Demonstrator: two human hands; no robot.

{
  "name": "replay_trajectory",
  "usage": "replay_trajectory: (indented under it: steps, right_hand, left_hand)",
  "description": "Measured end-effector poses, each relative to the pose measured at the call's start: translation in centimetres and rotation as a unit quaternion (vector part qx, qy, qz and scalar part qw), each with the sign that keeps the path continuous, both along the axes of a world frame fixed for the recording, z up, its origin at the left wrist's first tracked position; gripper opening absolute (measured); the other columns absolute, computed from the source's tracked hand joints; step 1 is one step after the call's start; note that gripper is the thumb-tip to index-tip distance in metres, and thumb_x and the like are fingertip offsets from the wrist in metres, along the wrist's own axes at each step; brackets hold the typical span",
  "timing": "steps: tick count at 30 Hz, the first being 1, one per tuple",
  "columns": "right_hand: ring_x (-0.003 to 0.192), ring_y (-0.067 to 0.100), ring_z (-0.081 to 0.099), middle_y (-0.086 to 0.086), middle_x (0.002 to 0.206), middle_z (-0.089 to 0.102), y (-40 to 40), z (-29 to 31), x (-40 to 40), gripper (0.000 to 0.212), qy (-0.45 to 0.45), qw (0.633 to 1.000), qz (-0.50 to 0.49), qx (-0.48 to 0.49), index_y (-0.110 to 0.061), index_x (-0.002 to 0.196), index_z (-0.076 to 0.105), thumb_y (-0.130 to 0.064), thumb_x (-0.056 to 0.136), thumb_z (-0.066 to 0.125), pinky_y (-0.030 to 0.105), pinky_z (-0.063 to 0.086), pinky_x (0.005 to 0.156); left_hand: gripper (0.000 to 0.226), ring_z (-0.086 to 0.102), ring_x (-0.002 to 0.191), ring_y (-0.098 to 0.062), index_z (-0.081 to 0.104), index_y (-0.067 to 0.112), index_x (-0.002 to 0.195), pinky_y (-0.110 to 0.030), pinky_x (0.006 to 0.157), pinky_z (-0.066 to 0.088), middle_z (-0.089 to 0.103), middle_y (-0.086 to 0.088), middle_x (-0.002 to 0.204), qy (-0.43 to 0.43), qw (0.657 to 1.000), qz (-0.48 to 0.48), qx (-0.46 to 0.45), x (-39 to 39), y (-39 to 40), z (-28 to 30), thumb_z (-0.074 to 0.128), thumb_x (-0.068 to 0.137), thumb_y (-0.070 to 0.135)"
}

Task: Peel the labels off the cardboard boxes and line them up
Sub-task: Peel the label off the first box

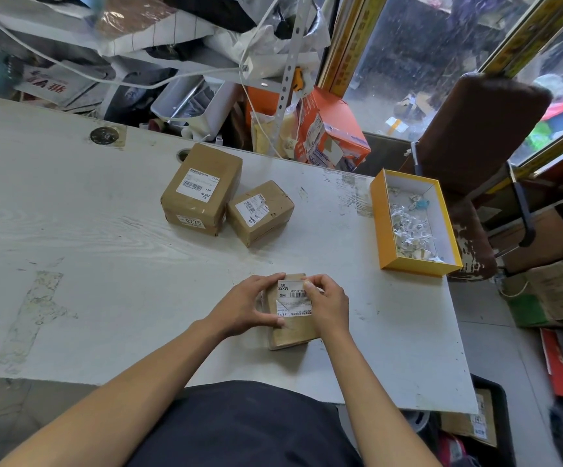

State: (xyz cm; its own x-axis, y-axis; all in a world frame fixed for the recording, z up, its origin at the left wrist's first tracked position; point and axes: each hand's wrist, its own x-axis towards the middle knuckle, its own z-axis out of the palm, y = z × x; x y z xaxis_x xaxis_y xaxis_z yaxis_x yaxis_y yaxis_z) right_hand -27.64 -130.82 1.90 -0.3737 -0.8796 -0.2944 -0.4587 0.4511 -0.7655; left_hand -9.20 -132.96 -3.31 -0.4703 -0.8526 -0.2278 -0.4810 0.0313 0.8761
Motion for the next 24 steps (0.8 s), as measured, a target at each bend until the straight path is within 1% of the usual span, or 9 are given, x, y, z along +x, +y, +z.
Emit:
replay_trajectory:
  steps: [3, 7, 9, 11, 15, 18, 22, 24]
  right_hand:
    - [0.077, 0.008, 0.06, -0.007, 0.082, 0.067, 0.0, -0.2, 0.0, 0.012, 0.003, 1.0, -0.001, 0.001, -0.016, 0.084, 0.064, -0.023, 0.092, 0.059, 0.015, 0.041, 0.058]
    - [0.077, 0.008, 0.059, -0.006, 0.081, 0.066, -0.1, -0.1, 0.1, 0.012, 0.005, 1.0, -0.003, 0.001, -0.015, 0.084, 0.065, -0.022, 0.092, 0.059, 0.013, 0.039, 0.057]
    - [0.078, 0.009, 0.059, -0.006, 0.081, 0.066, -0.2, 0.0, 0.0, 0.012, 0.005, 1.0, 0.003, 0.004, -0.015, 0.084, 0.065, -0.022, 0.092, 0.059, 0.014, 0.039, 0.059]
    - [0.078, 0.009, 0.059, -0.007, 0.081, 0.066, -0.3, 0.2, -0.2, 0.012, 0.006, 1.0, 0.011, 0.011, -0.014, 0.085, 0.065, -0.022, 0.092, 0.059, 0.014, 0.039, 0.059]
    - [0.079, 0.009, 0.06, -0.007, 0.084, 0.067, -0.7, 0.3, -0.6, 0.01, 0.002, 1.0, 0.021, 0.023, -0.015, 0.085, 0.066, -0.02, 0.091, 0.06, 0.016, 0.04, 0.059]
    - [0.078, 0.009, 0.059, -0.007, 0.083, 0.067, -0.6, 0.3, -0.5, 0.011, 0.005, 0.999, 0.027, 0.022, -0.016, 0.086, 0.065, -0.022, 0.091, 0.059, 0.017, 0.04, 0.058]
    - [0.076, 0.009, 0.057, -0.009, 0.081, 0.065, -0.1, 0.2, -0.4, 0.011, 0.01, 0.999, 0.029, 0.008, -0.017, 0.086, 0.064, -0.023, 0.092, 0.059, 0.015, 0.038, 0.058]
    - [0.076, 0.01, 0.059, -0.008, 0.08, 0.066, -0.1, 0.1, -0.6, 0.011, 0.01, 0.999, 0.034, 0.009, -0.017, 0.085, 0.064, -0.023, 0.092, 0.059, 0.019, 0.041, 0.059]
  left_hand:
    - [0.094, 0.046, 0.125, -0.002, 0.041, 0.044, 0.144, -0.028, 0.106, 0.039, 0.052, 0.012, 0.133, 0.01, 1.0, 0.011, 0.019, -0.2, 0.3, -0.1, 0.087, 0.063, 0.05]
    - [0.091, 0.044, 0.128, -0.005, 0.042, 0.047, 0.141, -0.032, 0.108, 0.04, 0.048, 0.009, 0.136, 0.041, 0.997, 0.038, 0.061, -0.5, 0.6, -0.1, 0.089, 0.065, 0.037]
    - [0.09, 0.043, 0.13, -0.007, 0.042, 0.045, 0.141, -0.035, 0.11, 0.039, 0.046, 0.006, 0.138, 0.065, 0.992, 0.055, 0.089, -0.9, 0.8, 0.2, 0.086, 0.064, 0.03]
    - [0.091, 0.042, 0.131, -0.008, 0.042, 0.043, 0.141, -0.035, 0.112, 0.037, 0.045, 0.006, 0.138, 0.079, 0.988, 0.073, 0.108, -1.3, 1.1, 0.6, 0.083, 0.061, 0.028]
    - [0.093, 0.041, 0.131, -0.01, 0.042, 0.041, 0.142, -0.034, 0.113, 0.035, 0.043, 0.006, 0.136, 0.086, 0.983, 0.101, 0.126, -2.3, 1.6, 1.0, 0.077, 0.058, 0.022]
    - [0.093, 0.041, 0.13, -0.009, 0.042, 0.039, 0.143, -0.031, 0.111, 0.036, 0.042, 0.005, 0.138, 0.088, 0.98, 0.123, 0.133, -2.6, 2.1, 1.1, 0.073, 0.058, 0.018]
    - [0.091, 0.041, 0.13, -0.007, 0.043, 0.037, 0.143, -0.027, 0.112, 0.035, 0.043, 0.005, 0.138, 0.098, 0.975, 0.148, 0.133, -3.1, 2.6, 1.5, 0.069, 0.059, 0.012]
    - [0.091, 0.041, 0.13, -0.007, 0.043, 0.036, 0.143, -0.027, 0.112, 0.035, 0.043, 0.005, 0.139, 0.099, 0.974, 0.152, 0.133, -3.4, 2.8, 1.5, 0.068, 0.06, 0.009]
